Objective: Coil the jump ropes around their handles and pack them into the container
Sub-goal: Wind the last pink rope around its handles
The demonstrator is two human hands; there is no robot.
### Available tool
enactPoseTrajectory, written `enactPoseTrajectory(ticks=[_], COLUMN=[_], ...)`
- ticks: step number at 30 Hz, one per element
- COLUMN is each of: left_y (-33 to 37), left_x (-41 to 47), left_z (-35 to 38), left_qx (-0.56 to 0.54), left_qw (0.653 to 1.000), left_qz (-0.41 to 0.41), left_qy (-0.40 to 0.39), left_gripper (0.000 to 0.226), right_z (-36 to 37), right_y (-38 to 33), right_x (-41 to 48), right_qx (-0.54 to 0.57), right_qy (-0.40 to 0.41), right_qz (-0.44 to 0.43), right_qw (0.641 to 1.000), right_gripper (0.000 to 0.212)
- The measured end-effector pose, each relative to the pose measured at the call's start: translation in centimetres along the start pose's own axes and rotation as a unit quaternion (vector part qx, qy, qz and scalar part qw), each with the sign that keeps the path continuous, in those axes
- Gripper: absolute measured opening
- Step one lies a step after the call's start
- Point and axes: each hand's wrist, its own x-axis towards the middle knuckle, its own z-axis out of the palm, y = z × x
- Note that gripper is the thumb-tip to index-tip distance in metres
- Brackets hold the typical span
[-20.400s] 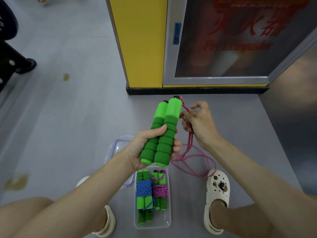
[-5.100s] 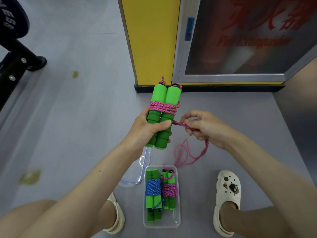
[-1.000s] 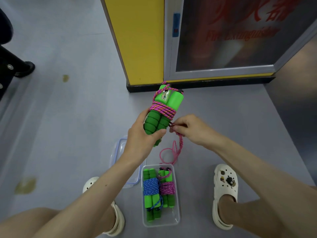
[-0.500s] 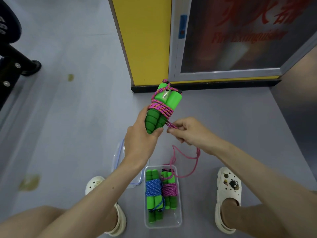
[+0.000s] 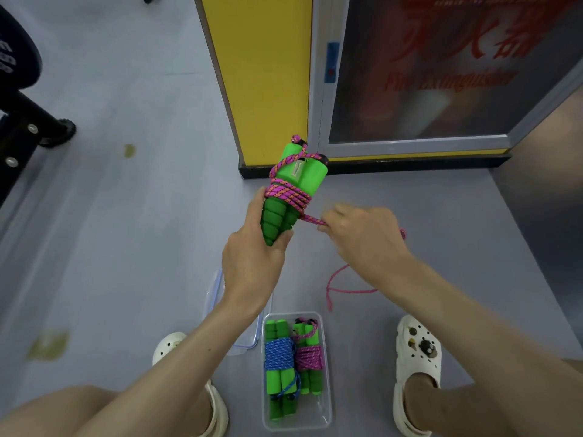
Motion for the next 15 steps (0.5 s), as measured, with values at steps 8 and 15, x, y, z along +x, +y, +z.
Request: enactPoseTrajectory(ticks=[8,15], left_y=[0.4,-0.2], left_x=[-0.3,-0.4], left_z=[0.2,0.6], left_qx=[-0.013,0.027], left_qw=[1.000,0.999], left_qz=[0.024,0.019], left_qy=[-0.001,-0.024], left_gripper=[0.069,0.069], right_z=[-2.0,-0.3], right_y=[2.2,1.3], right_x=[0.9,0.2], right_qx=[0.621,0.604], right_qy=[-0.208,-0.295], right_qz=[0.262,0.301], right_qw=[0.709,0.677], right_gripper=[0.031,0.021])
